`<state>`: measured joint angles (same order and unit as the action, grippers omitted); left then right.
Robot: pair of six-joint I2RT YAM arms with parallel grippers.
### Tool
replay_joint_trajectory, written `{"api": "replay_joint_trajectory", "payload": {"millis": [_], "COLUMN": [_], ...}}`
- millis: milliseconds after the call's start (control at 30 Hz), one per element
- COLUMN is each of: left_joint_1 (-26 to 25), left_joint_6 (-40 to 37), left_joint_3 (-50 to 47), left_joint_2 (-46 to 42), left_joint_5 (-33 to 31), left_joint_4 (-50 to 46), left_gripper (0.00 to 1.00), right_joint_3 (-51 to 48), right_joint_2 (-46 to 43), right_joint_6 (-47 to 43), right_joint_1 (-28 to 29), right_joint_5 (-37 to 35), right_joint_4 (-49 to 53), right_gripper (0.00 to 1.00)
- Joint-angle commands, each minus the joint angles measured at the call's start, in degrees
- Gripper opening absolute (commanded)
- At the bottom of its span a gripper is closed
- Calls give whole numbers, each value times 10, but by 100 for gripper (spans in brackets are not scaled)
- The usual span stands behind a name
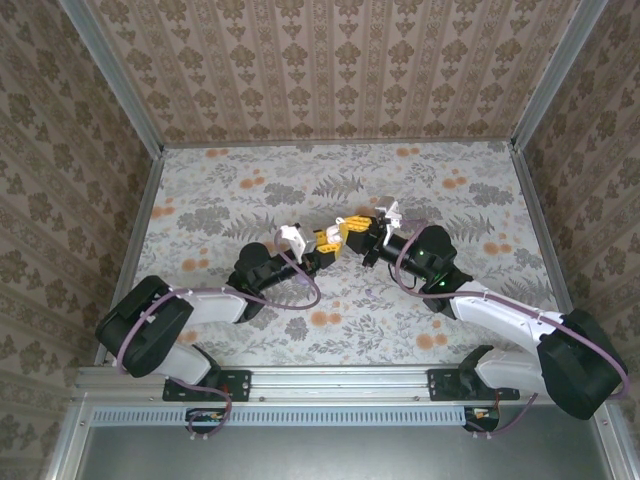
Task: Insert the wireless bluetooth earbuds into the charging case
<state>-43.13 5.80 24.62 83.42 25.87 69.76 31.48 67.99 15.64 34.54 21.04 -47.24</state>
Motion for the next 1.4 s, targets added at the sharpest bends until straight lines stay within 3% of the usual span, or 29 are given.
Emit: {"api": "replay_joint_trajectory", "payload": {"millis": [0,1367], "left_joint_1": [-6,-6], "left_joint_6": [-10,-4], "left_joint_3": [17,16], "left_joint_2": [0,-36], "left_joint_5": [18,3], "left_joint_4": [35,32], "left_gripper": [11,11], "right_joint_3": [-3,-16], "right_joint_2": [-1,35], "right_joint_6": [-3,-18], "right_joint_1": [3,16], "right_joint_5": [22,65], "right_joint_4": [-27,-55], "right_gripper": [11,11]}}
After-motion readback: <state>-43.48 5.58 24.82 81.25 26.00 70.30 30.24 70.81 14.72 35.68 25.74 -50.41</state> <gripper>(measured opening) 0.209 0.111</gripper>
